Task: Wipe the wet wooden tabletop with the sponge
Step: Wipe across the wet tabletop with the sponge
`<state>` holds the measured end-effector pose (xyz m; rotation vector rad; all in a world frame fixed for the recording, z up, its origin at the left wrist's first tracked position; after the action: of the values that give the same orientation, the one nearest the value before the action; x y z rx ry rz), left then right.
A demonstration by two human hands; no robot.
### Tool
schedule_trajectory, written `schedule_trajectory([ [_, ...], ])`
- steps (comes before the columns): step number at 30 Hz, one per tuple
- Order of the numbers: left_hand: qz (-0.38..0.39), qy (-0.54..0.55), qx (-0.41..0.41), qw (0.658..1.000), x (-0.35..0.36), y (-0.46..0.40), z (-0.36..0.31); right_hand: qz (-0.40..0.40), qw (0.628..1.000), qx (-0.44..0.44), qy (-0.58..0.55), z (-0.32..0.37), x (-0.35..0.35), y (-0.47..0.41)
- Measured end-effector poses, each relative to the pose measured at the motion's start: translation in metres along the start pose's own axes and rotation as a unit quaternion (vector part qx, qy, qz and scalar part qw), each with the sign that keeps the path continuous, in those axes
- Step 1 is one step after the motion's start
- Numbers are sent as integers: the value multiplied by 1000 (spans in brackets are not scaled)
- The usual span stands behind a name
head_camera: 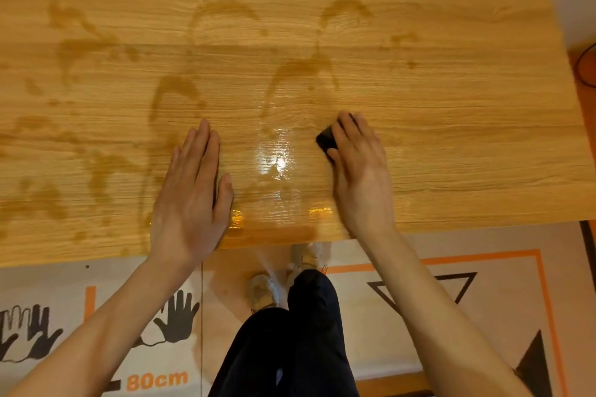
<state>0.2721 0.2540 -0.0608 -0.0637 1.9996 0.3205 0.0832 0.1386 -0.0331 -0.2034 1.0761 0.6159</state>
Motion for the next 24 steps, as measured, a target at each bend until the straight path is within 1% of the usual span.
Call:
schedule_trajectory([
  [3, -4, 10, 5, 1000, -3, 2, -2, -60, 993, 100, -33, -68, -43, 17],
  [5, 1, 22, 9, 1000, -4, 2, -3, -93, 982, 154, -55, -81, -53, 19],
  [6, 6, 30, 6, 1000, -5, 2, -3, -100, 979, 165, -61, -74, -49, 15],
  [8, 12, 44, -9, 999, -7, 0, -2, -87, 986, 131, -61, -38, -29, -5],
  [10, 10, 52, -17, 998, -10, -7, -5, -40, 996, 62, -42, 9, 1, -29],
  [12, -1, 59, -13, 998, -16, -22, -13, -6, 999, -16, -29, 39, 19, -45],
  [14, -12, 64, -9, 998, -23, -44, -20, 11, 996, -82, -18, 38, 13, -46],
  [15, -14, 63, -9, 998, -26, -58, -22, 9, 995, -93, -17, 23, 3, -41],
  [16, -15, 60, -10, 998, -29, -72, -22, -3, 996, -87, -20, 1, -10, -35],
  [17, -14, 54, -11, 998, -31, -85, -22, -23, 998, -59, -30, -28, -26, -29],
  [20, -16, 29, -22, 999, -33, -110, -14, -64, 993, 83, -59, -112, -69, -14],
  [22, -19, 19, -25, 999, -32, -117, -9, -89, 984, 140, -58, -121, -76, -15],
  [24, -20, 14, -32, 999, -30, -118, -5, -92, 986, 136, -8, -88, -61, -29],
])
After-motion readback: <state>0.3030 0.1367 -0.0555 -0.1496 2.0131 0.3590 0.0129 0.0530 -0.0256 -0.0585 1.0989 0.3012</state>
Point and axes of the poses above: each hand's wrist, its own y-axis away from the middle knuckle, its own x-axis out of the palm, z = x × y, the point moved 9 cm from there along -y, towards the middle knuckle, and after that the axes turned 15 degrees about z, right-handed, at the moved point
